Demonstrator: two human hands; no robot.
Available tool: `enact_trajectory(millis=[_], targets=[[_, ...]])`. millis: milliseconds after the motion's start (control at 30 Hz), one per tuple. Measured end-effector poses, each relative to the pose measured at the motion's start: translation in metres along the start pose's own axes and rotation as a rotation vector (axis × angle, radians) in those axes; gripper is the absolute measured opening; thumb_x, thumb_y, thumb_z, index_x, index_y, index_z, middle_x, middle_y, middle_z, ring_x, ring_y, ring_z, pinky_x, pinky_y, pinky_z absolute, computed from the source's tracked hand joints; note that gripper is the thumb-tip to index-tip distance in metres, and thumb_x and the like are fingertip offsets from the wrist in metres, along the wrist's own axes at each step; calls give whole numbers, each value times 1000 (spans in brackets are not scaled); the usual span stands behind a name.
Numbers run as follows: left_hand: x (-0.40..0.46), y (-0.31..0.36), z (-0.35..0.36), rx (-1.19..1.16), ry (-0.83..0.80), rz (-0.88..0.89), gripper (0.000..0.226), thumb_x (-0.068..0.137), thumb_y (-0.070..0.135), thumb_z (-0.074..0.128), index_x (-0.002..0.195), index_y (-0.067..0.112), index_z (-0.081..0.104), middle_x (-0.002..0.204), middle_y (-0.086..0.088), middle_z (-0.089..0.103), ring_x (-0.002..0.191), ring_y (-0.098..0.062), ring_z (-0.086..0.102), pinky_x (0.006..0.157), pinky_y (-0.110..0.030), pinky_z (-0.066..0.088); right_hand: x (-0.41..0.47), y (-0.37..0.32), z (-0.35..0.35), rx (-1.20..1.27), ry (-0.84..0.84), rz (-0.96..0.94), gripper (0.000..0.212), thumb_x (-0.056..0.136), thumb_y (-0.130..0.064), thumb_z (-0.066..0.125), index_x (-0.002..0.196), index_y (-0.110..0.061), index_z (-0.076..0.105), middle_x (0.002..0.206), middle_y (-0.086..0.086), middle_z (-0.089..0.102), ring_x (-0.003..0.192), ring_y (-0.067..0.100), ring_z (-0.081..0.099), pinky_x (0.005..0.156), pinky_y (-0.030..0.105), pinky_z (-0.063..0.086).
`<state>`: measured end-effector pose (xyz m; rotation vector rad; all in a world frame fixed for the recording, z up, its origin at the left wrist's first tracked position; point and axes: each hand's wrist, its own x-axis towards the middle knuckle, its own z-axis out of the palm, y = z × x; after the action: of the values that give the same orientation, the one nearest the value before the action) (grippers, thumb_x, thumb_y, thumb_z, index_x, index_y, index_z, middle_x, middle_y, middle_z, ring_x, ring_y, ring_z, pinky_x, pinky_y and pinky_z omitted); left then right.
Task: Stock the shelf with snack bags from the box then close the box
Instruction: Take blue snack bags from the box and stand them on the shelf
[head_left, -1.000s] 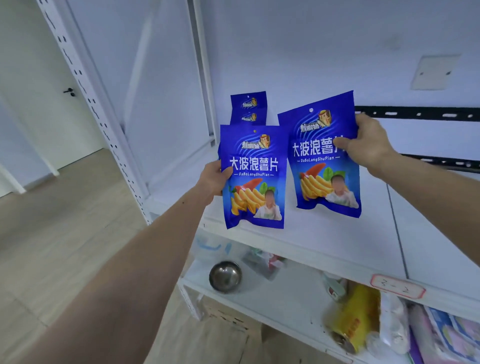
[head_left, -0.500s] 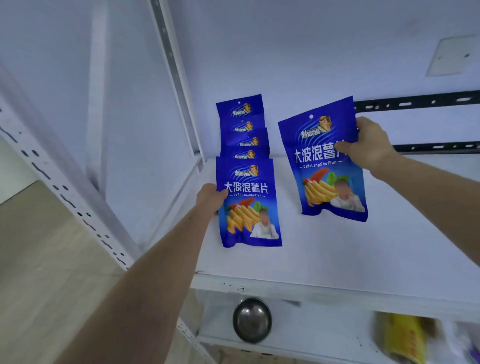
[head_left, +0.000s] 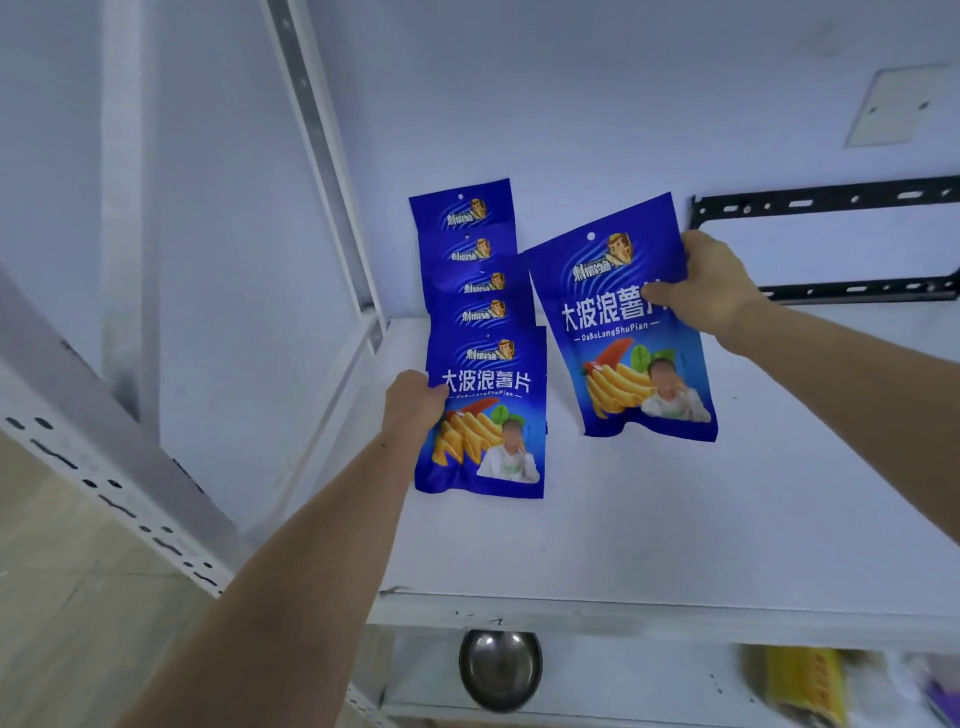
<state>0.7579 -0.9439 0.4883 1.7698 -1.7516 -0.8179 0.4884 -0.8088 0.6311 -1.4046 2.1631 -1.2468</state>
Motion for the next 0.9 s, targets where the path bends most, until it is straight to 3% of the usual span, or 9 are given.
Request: enact_trajectory(millis=[133, 333, 567, 700, 900], targets=[[2, 0, 5, 11, 54, 5, 41, 91, 34, 64, 114, 0, 59, 119, -15, 65, 102, -27, 65, 81, -34, 52, 2, 1, 2, 7, -3, 13, 51, 87, -24, 68, 129, -7, 44, 133, 10, 55, 115, 22, 57, 80, 31, 48], [-4, 10, 15, -9, 147, -43, 46, 91, 38, 63, 120, 4, 57, 122, -14, 64, 104, -27, 65, 80, -34, 54, 1, 0, 5, 40, -37, 31, 52, 88, -24, 67, 131, -9, 42, 132, 8, 54, 108, 17, 56, 80, 32, 49], [-11, 10, 7, -105, 129, -67, 48, 92, 36, 61, 124, 3, 45, 127, -16, 59, 109, -27, 62, 79, -32, 50, -2, -7, 7, 59, -81, 36, 53, 89, -23, 66, 132, -8, 40, 132, 10, 55, 103, 16, 54, 80, 31, 49], [-15, 10, -5, -70, 100, -65, 50, 95, 40, 56, 126, 5, 41, 128, -15, 55, 113, -27, 58, 78, -31, 47, -6, -16, 4, 67, -82, 28, 54, 88, -23, 67, 132, -7, 40, 132, 9, 54, 112, 21, 56, 85, 34, 50], [-12, 6, -34, 46, 86, -10, 52, 94, 48, 45, 114, 2, 58, 110, -14, 66, 95, -28, 65, 72, -31, 49, -18, -28, 8, 135, -113, 51, 52, 88, -18, 67, 131, -4, 42, 130, 11, 56, 103, 17, 56, 84, 34, 51]])
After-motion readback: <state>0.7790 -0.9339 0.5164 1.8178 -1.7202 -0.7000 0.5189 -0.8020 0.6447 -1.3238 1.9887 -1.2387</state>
